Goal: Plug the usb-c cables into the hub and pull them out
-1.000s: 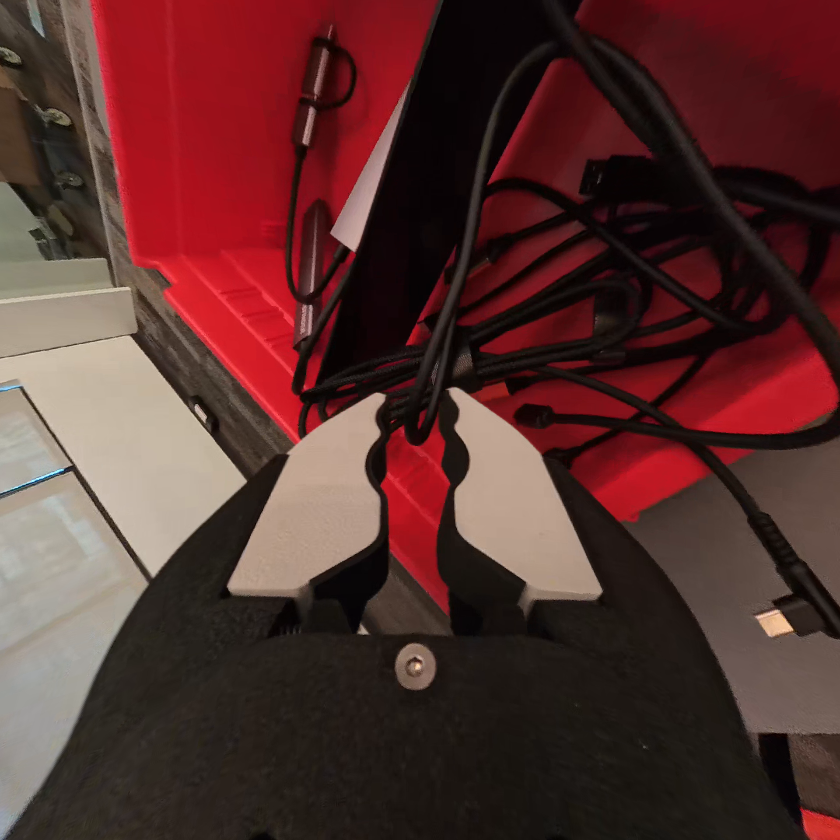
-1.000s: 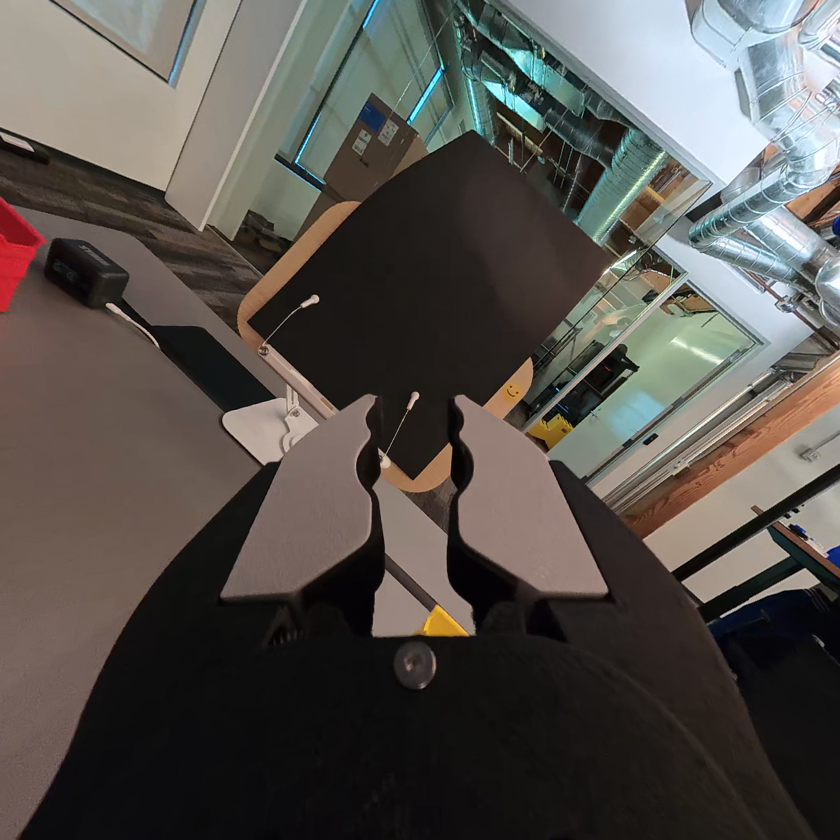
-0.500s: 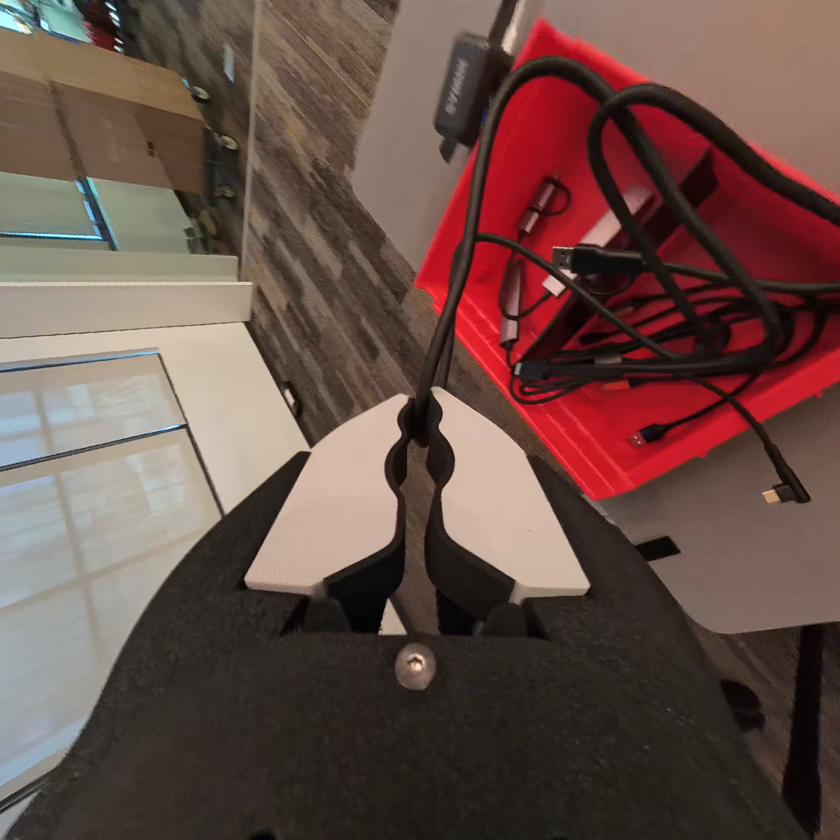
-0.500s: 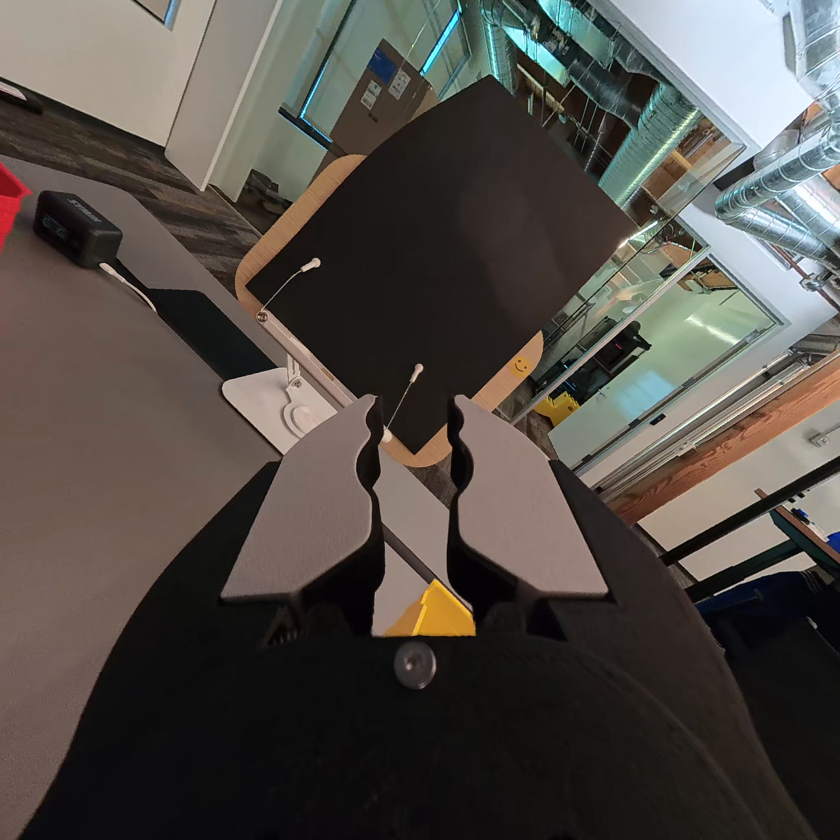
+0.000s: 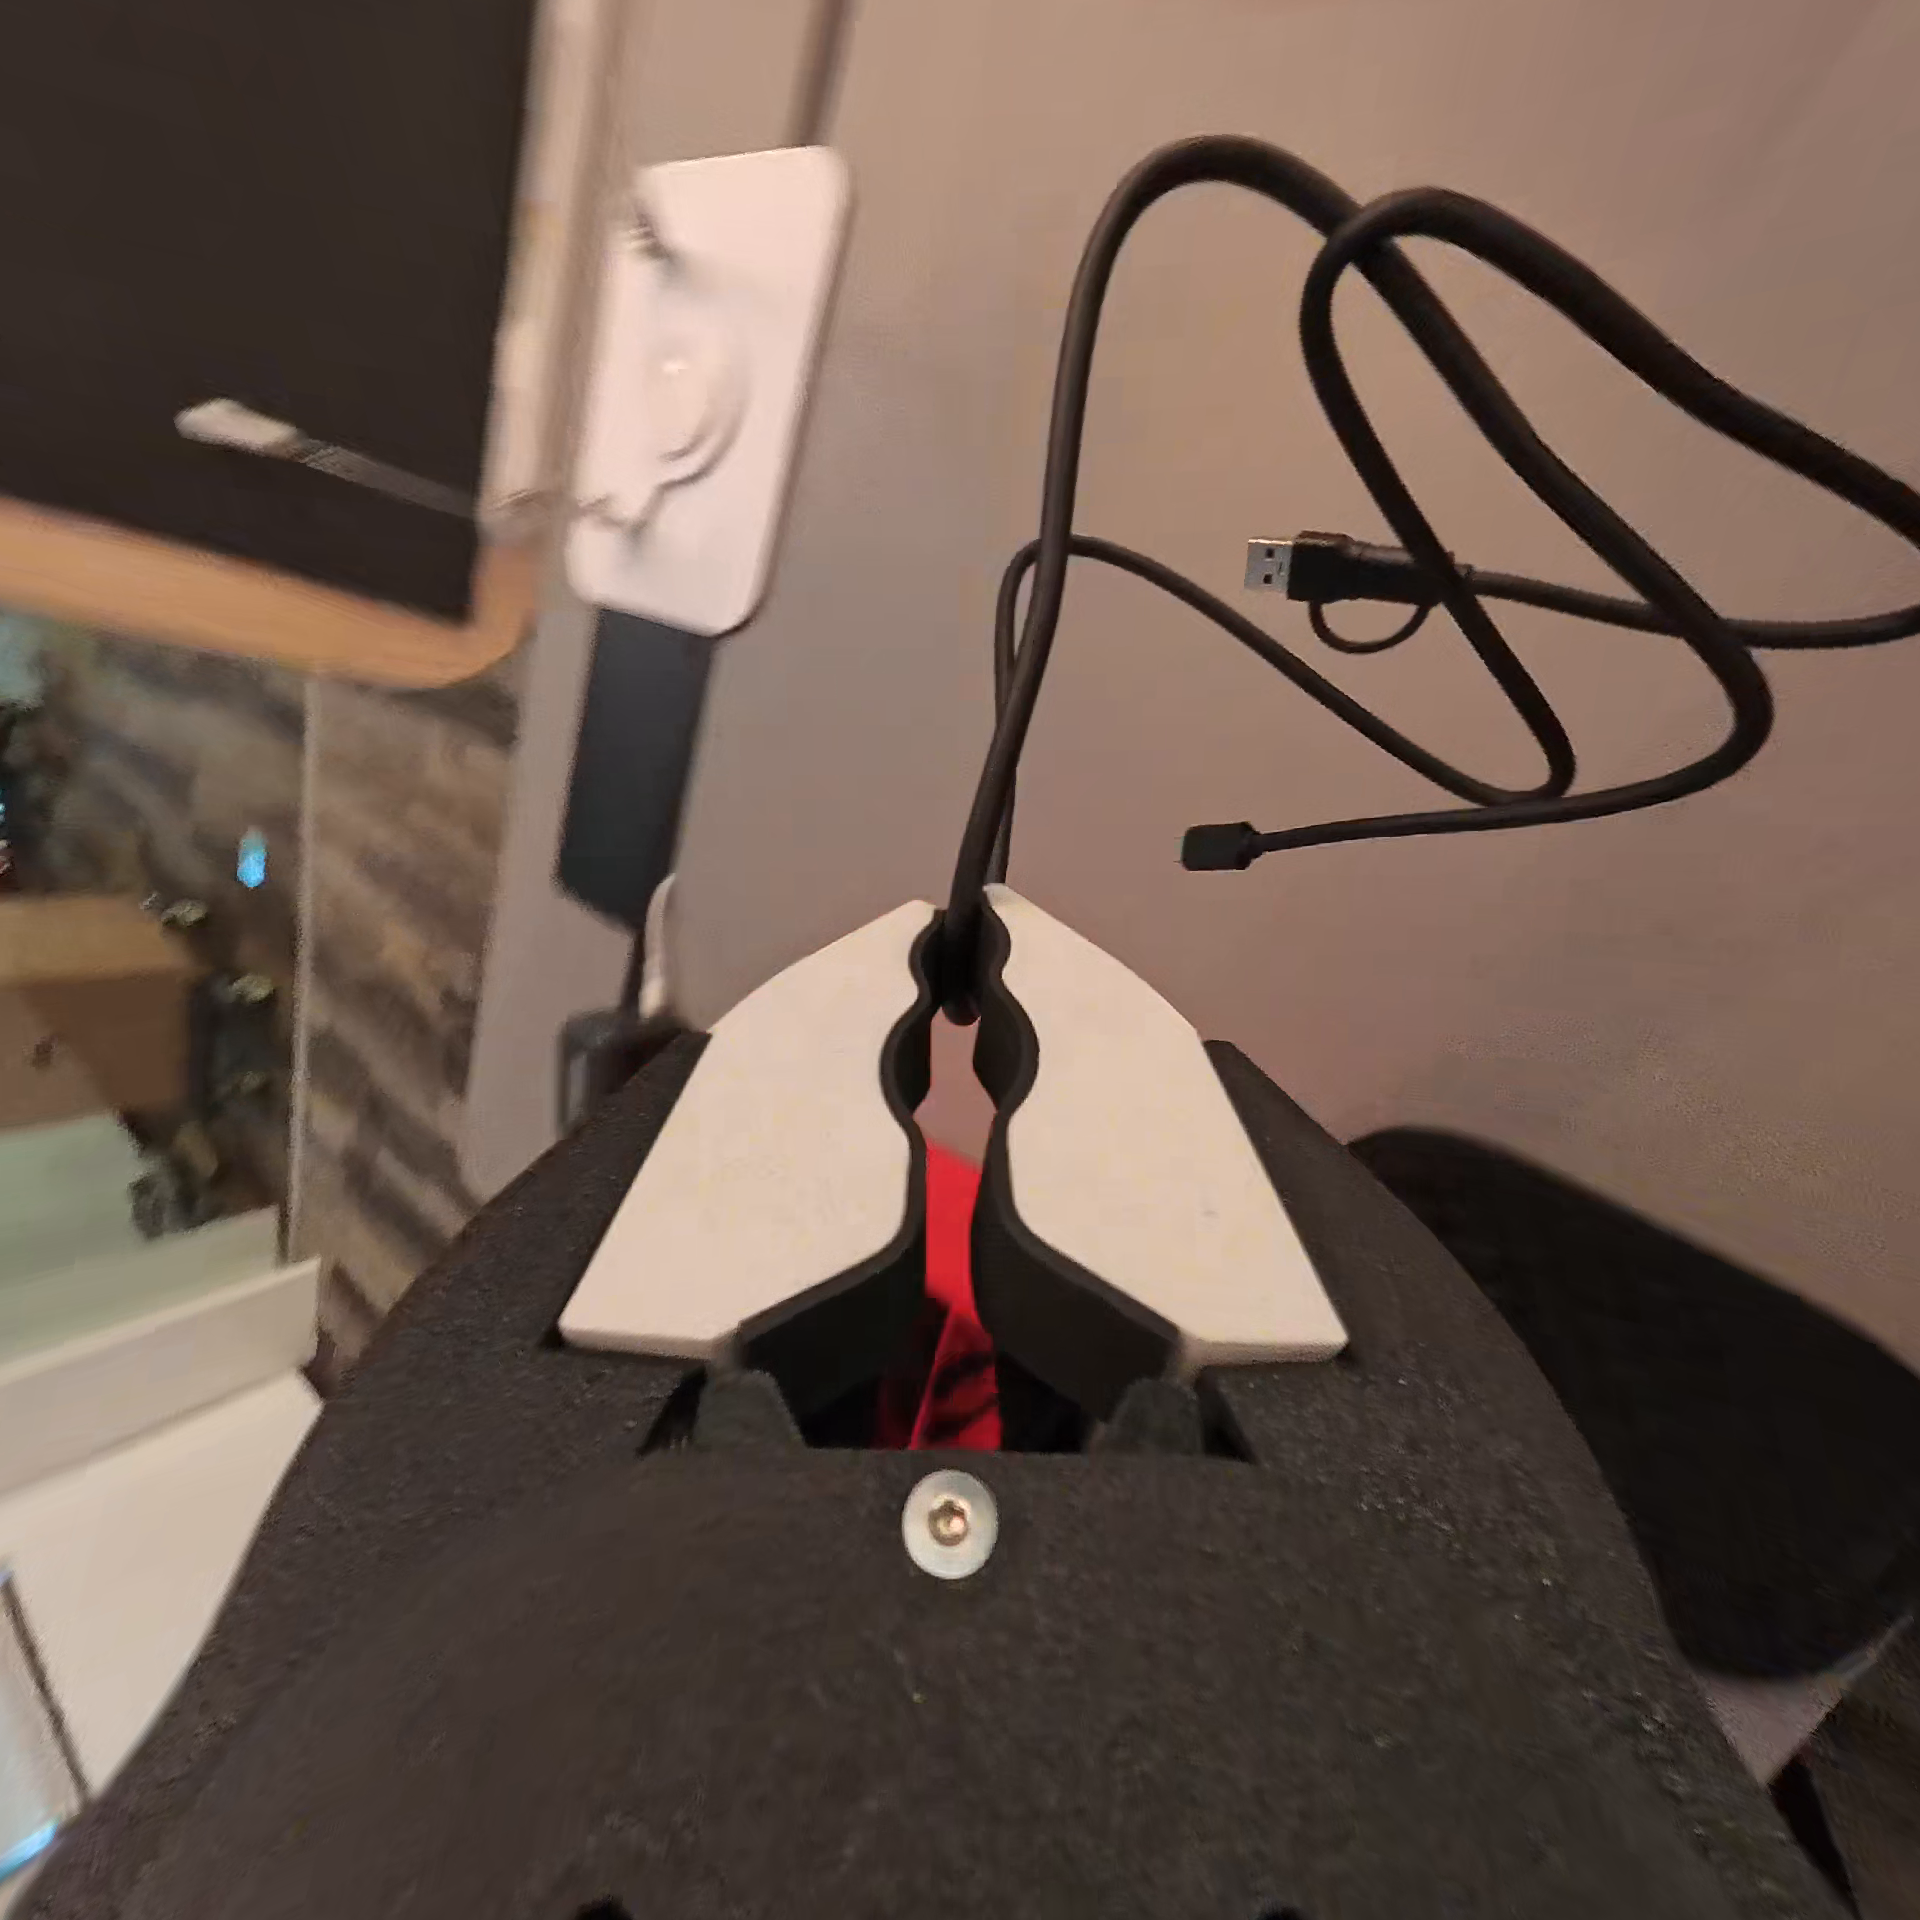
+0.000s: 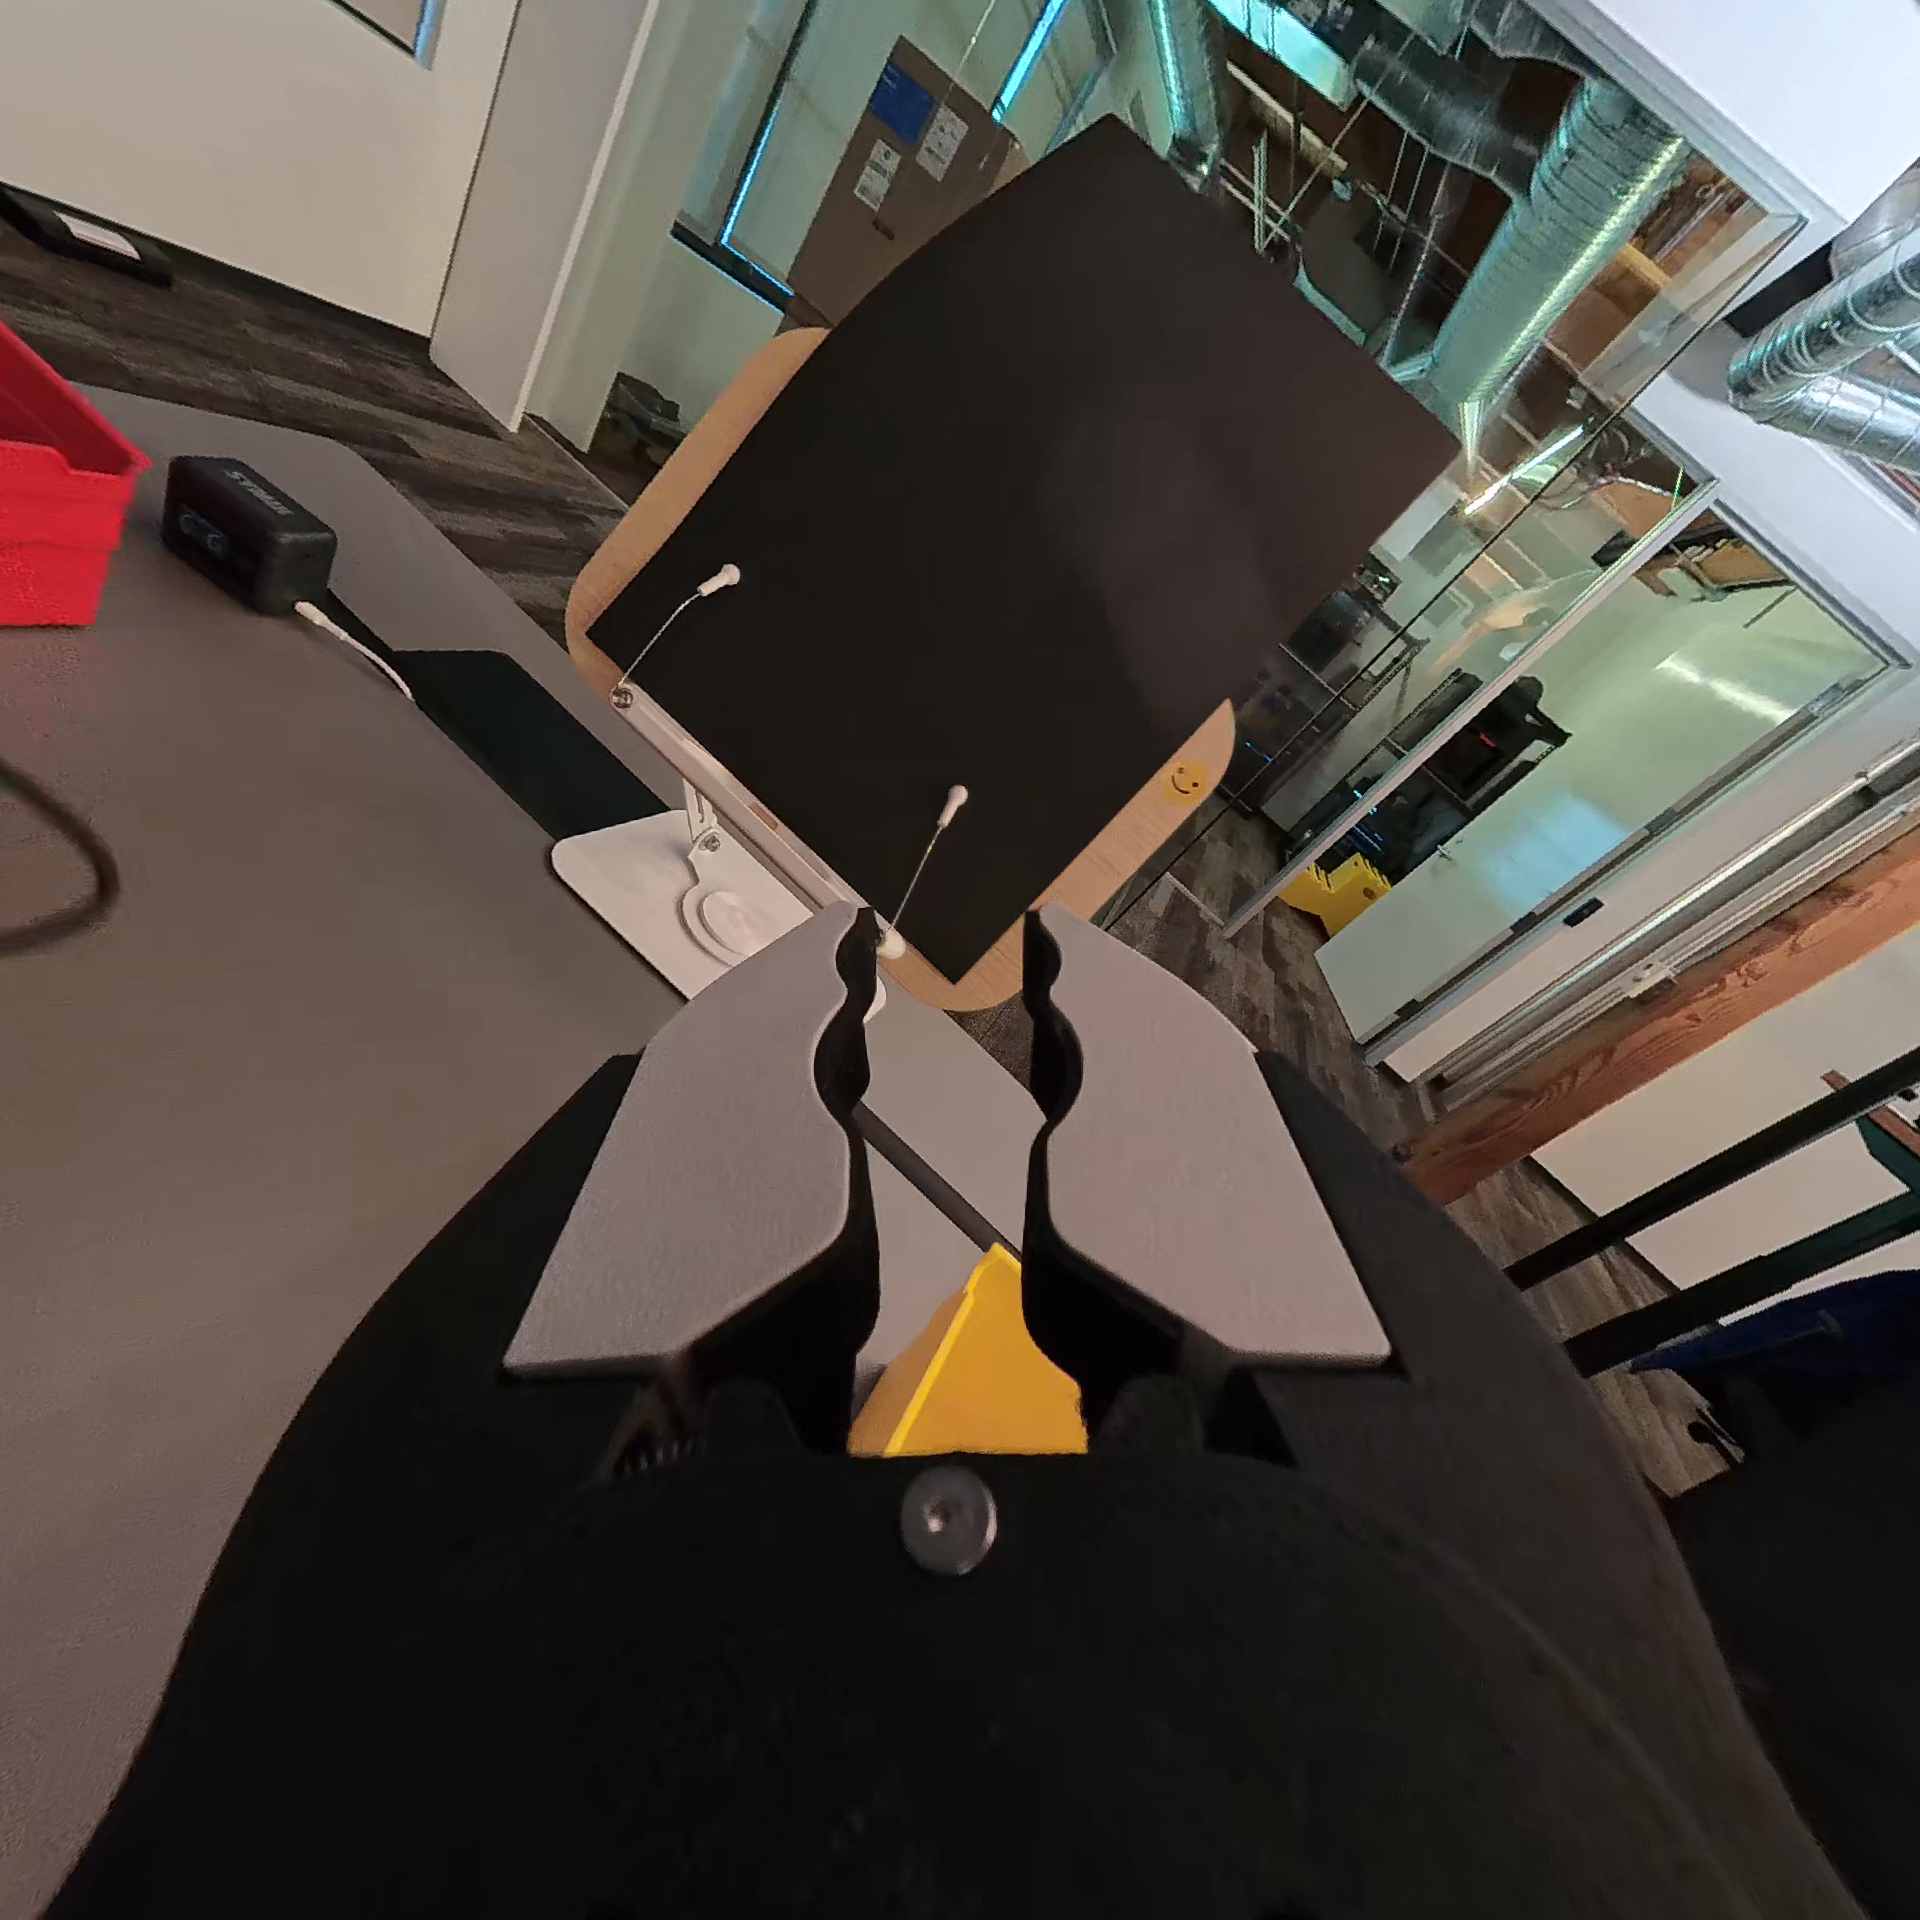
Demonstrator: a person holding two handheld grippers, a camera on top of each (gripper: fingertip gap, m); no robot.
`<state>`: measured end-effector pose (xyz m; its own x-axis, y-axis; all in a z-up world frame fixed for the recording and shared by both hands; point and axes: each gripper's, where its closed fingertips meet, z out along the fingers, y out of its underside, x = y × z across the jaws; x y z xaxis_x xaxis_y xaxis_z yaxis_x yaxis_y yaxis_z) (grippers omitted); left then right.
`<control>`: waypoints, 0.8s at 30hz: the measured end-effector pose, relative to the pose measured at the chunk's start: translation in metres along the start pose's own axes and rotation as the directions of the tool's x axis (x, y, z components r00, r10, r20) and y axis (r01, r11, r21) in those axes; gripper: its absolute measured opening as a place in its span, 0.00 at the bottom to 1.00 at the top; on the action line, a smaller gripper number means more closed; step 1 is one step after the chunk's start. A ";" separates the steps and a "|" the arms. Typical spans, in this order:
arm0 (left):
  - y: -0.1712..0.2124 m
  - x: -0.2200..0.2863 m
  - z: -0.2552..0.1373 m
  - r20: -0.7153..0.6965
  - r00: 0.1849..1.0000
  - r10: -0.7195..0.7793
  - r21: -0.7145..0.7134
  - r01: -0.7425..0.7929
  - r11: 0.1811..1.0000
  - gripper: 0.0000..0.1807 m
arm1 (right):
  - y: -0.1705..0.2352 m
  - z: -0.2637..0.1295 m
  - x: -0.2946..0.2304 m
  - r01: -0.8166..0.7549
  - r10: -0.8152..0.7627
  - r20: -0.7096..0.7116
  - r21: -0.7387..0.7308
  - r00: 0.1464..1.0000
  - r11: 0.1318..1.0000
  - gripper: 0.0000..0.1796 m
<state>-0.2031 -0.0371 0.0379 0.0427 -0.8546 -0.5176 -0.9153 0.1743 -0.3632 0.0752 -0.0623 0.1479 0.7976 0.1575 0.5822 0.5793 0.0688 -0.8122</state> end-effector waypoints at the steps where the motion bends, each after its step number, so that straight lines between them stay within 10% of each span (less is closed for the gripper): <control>1: -0.009 0.015 0.022 -0.031 0.999 0.025 -0.001 -0.025 1.000 0.01 | 0.000 -0.003 0.002 -0.005 0.005 0.001 0.002 1.000 1.000 0.16; 9: -0.054 0.054 0.129 -0.095 0.990 -0.104 0.067 0.110 0.992 0.01 | 0.008 -0.011 0.022 -0.057 0.057 -0.029 0.012 0.998 0.998 0.18; 16: -0.055 0.054 0.109 -0.272 0.899 -0.343 0.271 0.413 0.869 0.23 | 0.031 -0.008 0.039 -0.079 0.075 -0.081 -0.056 0.994 0.995 0.22; 24: 0.194 -0.110 0.026 0.216 0.882 -0.418 -0.090 0.445 0.891 0.15 | 0.036 0.002 0.043 -0.057 0.046 -0.121 -0.095 0.992 0.994 0.22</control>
<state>-0.3746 0.1030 0.0042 0.5071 -0.7212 -0.4719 -0.8328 -0.2690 -0.4838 0.1300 -0.0516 0.1433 0.8378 0.0403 0.5445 0.5457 -0.0340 -0.8373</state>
